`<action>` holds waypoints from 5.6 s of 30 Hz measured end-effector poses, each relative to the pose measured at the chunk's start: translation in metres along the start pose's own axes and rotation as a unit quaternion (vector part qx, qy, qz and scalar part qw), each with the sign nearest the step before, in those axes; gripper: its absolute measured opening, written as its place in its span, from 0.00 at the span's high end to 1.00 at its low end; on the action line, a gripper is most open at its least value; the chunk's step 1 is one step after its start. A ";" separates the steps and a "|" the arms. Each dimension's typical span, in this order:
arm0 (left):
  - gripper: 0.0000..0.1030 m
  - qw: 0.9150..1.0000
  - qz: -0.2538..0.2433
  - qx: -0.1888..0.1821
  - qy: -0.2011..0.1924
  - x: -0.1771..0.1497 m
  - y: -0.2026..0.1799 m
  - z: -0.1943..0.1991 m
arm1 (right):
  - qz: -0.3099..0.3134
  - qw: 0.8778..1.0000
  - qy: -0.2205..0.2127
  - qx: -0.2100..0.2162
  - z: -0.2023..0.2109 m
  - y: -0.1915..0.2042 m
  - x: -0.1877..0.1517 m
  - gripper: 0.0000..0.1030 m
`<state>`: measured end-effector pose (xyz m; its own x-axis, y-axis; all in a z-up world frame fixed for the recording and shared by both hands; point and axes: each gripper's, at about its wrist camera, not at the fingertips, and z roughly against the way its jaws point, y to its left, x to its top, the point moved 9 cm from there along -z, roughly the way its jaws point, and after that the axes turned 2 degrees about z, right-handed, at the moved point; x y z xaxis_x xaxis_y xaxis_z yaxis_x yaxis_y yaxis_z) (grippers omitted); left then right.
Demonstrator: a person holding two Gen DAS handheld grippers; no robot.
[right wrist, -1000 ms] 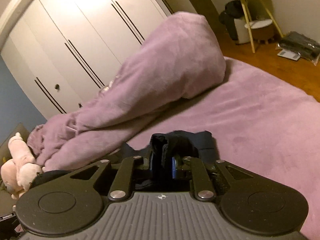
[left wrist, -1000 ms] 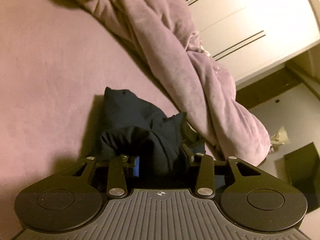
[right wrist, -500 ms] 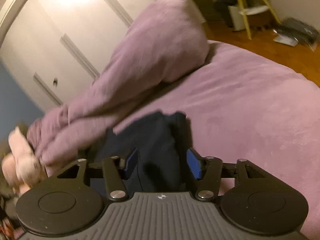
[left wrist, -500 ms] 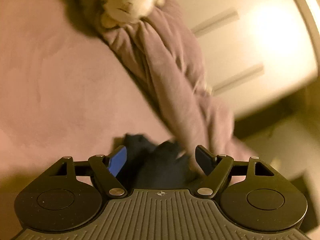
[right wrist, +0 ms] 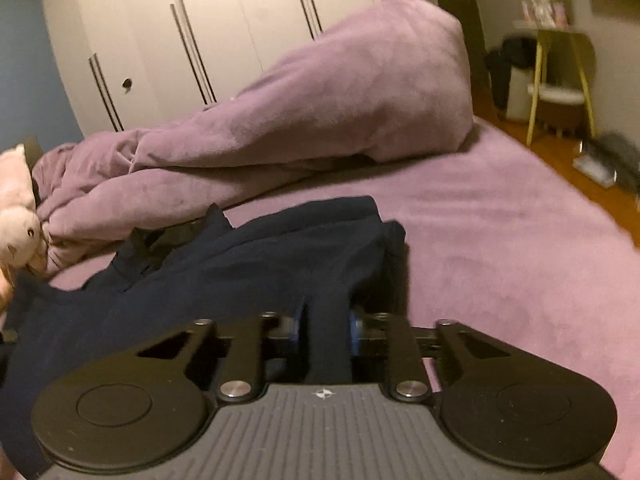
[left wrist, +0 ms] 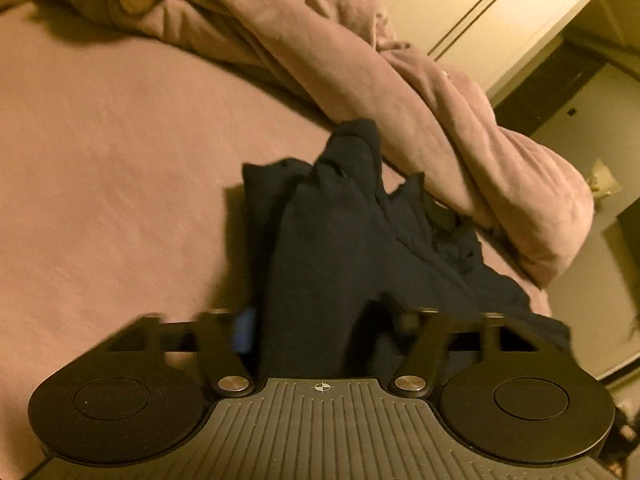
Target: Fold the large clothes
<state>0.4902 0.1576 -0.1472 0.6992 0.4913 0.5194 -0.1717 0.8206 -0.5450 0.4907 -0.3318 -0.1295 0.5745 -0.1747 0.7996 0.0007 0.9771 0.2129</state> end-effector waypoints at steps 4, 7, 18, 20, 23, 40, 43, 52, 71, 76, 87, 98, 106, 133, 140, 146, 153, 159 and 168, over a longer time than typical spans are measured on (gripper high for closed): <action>0.83 0.999 -0.034 -0.008 -0.018 0.004 -0.013 0.014 | 0.033 0.999 -0.031 -0.009 0.019 0.018 0.010 0.89; 0.85 0.998 -0.044 -0.018 -0.040 0.016 -0.028 0.030 | 0.049 0.997 -0.065 0.000 0.038 0.033 0.030 0.90; 0.72 0.979 -0.081 0.091 -0.164 0.091 -0.094 -0.001 | 0.074 0.985 -0.126 -0.086 -0.002 0.047 0.125 0.89; 0.50 0.974 -0.071 0.126 -0.172 0.087 -0.087 -0.016 | 0.066 0.988 -0.109 -0.089 -0.030 0.041 0.117 0.86; 0.35 0.973 -0.059 0.145 -0.169 0.070 -0.075 -0.025 | 0.028 0.993 -0.056 -0.097 -0.065 0.026 0.095 0.83; 0.27 0.965 -0.139 0.153 -0.161 0.015 -0.094 -0.120 | -0.019 0.992 0.019 0.126 -0.139 0.145 0.001 0.88; 0.26 0.971 -0.130 0.133 -0.150 0.019 -0.088 -0.128 | 0.000 0.997 -0.004 0.080 -0.141 0.106 0.019 0.88; 0.29 0.983 -0.090 0.070 -0.144 0.027 -0.074 -0.131 | -0.063 0.997 -0.051 -0.007 -0.132 -0.016 0.039 0.96; 0.16 0.986 -0.092 0.106 -0.091 -0.039 -0.001 0.029 | -0.244 0.969 -0.043 0.000 0.053 -0.079 -0.061 0.51; 0.14 0.998 0.006 0.043 -0.044 -0.086 0.009 0.049 | -0.387 0.918 -0.043 0.074 0.092 -0.093 -0.113 0.41; 0.14 0.986 0.165 -0.021 -0.021 -0.078 0.013 -0.006 | -0.504 0.856 -0.016 0.116 0.035 -0.073 -0.112 0.48; 0.57 0.972 0.230 -0.048 -0.032 -0.066 0.019 0.001 | -0.417 0.907 -0.014 0.062 0.025 -0.056 -0.091 0.80; 0.64 0.978 0.174 -0.104 -0.042 -0.069 -0.022 0.086 | -0.352 0.934 -0.033 0.054 0.093 -0.045 -0.074 0.82; 0.41 0.994 -0.068 0.066 -0.052 -0.199 -0.065 0.225 | 0.016 1.000 0.009 0.000 0.255 0.029 -0.132 0.65; 0.38 0.976 -0.179 0.116 -0.045 -0.189 -0.095 0.103 | 0.118 0.991 0.053 -0.026 0.128 0.074 -0.130 0.67; 0.36 0.965 -0.205 0.152 -0.064 -0.164 -0.077 0.039 | 0.142 0.986 0.044 -0.077 0.064 0.056 -0.122 0.67; 0.22 0.971 -0.189 0.127 -0.069 -0.147 -0.067 0.007 | 0.134 0.987 0.040 -0.073 0.024 0.053 -0.106 0.67; 0.21 0.969 -0.196 0.137 -0.068 -0.151 -0.071 0.019 | 0.137 0.987 0.036 -0.081 0.035 0.057 -0.104 0.59; 0.20 0.956 -0.222 0.175 -0.072 -0.187 -0.067 0.082 | 0.092 0.991 0.017 -0.098 0.155 0.037 -0.143 0.47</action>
<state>0.3140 0.0351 -0.1539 0.6579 0.0858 0.7482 -0.1196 0.9928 -0.0086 0.2818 -0.2897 -0.1493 0.6061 0.0105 0.7953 0.0492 0.9975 -0.0508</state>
